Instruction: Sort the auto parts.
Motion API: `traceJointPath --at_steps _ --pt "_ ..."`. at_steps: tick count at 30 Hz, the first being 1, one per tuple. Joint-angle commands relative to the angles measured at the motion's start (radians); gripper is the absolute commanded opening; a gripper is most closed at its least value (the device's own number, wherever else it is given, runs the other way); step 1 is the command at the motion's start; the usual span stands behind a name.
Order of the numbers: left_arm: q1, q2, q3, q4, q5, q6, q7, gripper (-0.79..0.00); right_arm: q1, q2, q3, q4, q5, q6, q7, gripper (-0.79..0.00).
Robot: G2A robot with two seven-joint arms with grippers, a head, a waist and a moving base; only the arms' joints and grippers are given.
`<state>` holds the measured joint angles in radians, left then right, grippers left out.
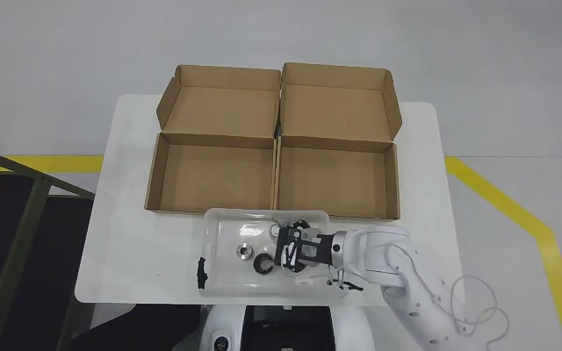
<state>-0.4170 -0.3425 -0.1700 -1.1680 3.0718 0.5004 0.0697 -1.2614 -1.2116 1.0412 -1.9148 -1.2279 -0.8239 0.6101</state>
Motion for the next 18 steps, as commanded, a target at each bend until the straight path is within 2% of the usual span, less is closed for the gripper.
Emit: traceJointPath --at_steps 1,3,5,10,15,18 --pt "0.0 0.0 0.0 0.0 0.0 0.0 0.0 0.0 0.003 0.002 0.001 0.004 0.002 0.002 0.002 -0.212" --pt "0.0 0.0 0.0 0.0 0.0 0.0 0.0 0.0 0.006 0.004 0.002 0.012 0.004 0.006 0.003 -0.209" --pt "0.0 0.0 0.0 0.0 0.0 0.0 0.0 0.0 0.011 0.005 0.001 0.02 0.007 0.007 0.003 -0.296" --pt "0.0 0.0 0.0 0.0 0.0 0.0 0.0 0.0 0.028 0.007 -0.006 0.045 0.017 0.015 0.002 -0.406" --pt "0.0 0.0 0.0 0.0 0.0 0.0 0.0 0.0 0.046 0.008 -0.018 0.07 0.024 0.027 0.002 -0.394" --pt "0.0 0.0 0.0 0.0 0.0 0.0 0.0 0.0 0.057 0.009 -0.023 0.088 0.027 0.036 0.0 -0.348"
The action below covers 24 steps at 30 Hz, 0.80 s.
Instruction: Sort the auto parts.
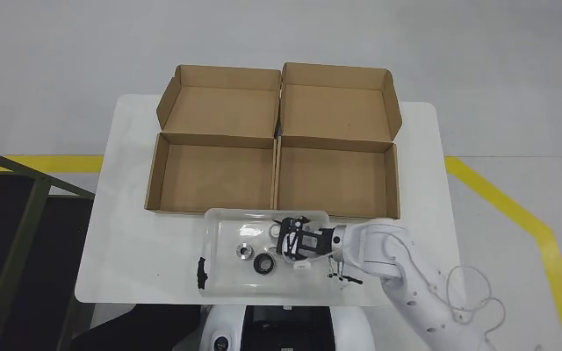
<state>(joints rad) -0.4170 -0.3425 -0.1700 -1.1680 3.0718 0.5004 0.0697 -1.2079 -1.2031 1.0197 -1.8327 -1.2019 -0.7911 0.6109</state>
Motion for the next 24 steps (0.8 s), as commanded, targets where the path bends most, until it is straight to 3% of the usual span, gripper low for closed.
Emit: traceJointPath --at_steps 1,15,19,20,24 --pt "0.0 0.0 0.0 0.0 0.0 0.0 0.0 0.0 0.007 0.0 -0.003 0.012 0.0 0.006 -0.003 -0.348" --pt "0.0 0.0 0.0 0.0 0.0 0.0 0.0 0.0 0.032 0.005 -0.02 0.054 -0.014 0.039 -0.022 -0.453" --pt "0.0 0.0 0.0 0.0 0.0 0.0 0.0 0.0 0.026 0.009 -0.016 0.045 -0.017 0.038 -0.023 -0.643" --pt "0.0 0.0 0.0 0.0 0.0 0.0 0.0 0.0 0.024 0.01 -0.014 0.041 -0.017 0.037 -0.025 -0.785" --pt "0.0 0.0 0.0 0.0 0.0 0.0 0.0 0.0 0.011 0.016 -0.005 0.012 -0.017 0.028 -0.029 -0.785"
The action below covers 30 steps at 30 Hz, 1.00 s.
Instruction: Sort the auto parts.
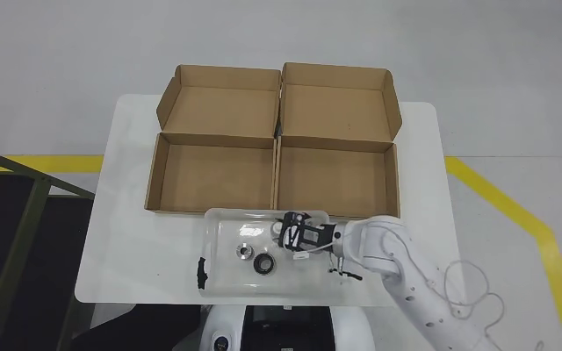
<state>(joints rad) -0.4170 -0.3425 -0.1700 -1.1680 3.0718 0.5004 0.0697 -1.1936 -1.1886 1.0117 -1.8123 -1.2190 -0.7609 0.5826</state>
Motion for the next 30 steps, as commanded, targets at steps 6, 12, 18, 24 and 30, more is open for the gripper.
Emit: traceJointPath --at_steps 6,12,18,24,30 --pt "0.0 0.0 0.0 0.0 0.0 0.0 0.0 0.0 -0.036 0.013 0.035 -0.074 0.024 -0.018 -0.02 -0.785" --pt "0.0 0.0 0.0 0.0 0.0 0.0 0.0 0.0 -0.078 0.024 0.098 -0.161 0.094 0.003 -0.105 -0.785" --pt "0.0 0.0 0.0 0.0 0.0 0.0 0.0 0.0 -0.101 0.027 0.128 -0.188 0.193 -0.007 -0.218 -0.785" --pt "0.0 0.0 0.0 0.0 0.0 0.0 0.0 0.0 -0.093 0.027 0.151 -0.192 0.313 -0.001 -0.307 -0.785" --pt "0.0 0.0 0.0 0.0 0.0 0.0 0.0 0.0 -0.082 0.028 0.194 -0.207 0.43 -0.006 -0.394 -0.785"
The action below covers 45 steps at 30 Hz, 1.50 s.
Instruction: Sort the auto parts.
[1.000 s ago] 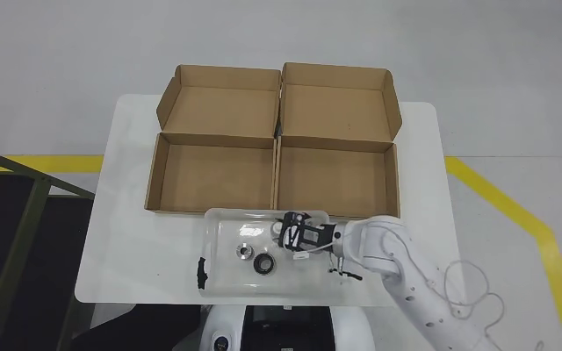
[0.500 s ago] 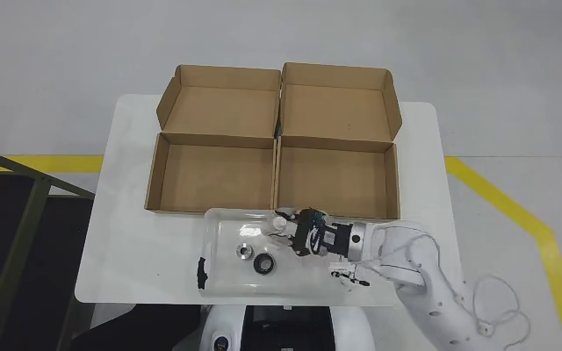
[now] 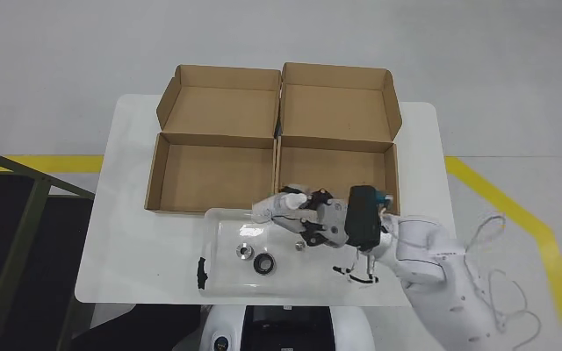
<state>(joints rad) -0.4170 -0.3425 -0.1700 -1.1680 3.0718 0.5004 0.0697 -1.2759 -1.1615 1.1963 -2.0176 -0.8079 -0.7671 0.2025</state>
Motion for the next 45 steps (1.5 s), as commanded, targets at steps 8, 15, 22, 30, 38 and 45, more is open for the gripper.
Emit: traceJointPath --at_steps 8,15,22,30,38,45 --pt "0.0 0.0 0.0 0.0 0.0 0.0 0.0 0.0 -0.007 0.002 0.06 -0.025 0.099 -0.001 -0.092 -0.785" --pt "0.0 0.0 0.0 0.0 0.0 0.0 0.0 0.0 0.001 0.004 0.074 -0.016 0.155 -0.03 -0.115 -0.785" --pt "0.0 0.0 0.0 0.0 0.0 0.0 0.0 0.0 0.01 0.007 0.083 -0.003 0.195 -0.064 -0.095 -0.785" --pt "0.0 0.0 0.0 0.0 0.0 0.0 0.0 0.0 0.001 0.004 0.079 0.006 0.001 0.079 -0.073 -0.785" --pt "0.0 0.0 0.0 0.0 0.0 0.0 0.0 0.0 0.055 -0.008 0.013 0.138 -0.139 0.151 -0.091 -0.785" --pt "0.0 0.0 0.0 0.0 0.0 0.0 0.0 0.0 0.093 -0.016 -0.029 0.226 -0.303 0.27 -0.069 -0.785"
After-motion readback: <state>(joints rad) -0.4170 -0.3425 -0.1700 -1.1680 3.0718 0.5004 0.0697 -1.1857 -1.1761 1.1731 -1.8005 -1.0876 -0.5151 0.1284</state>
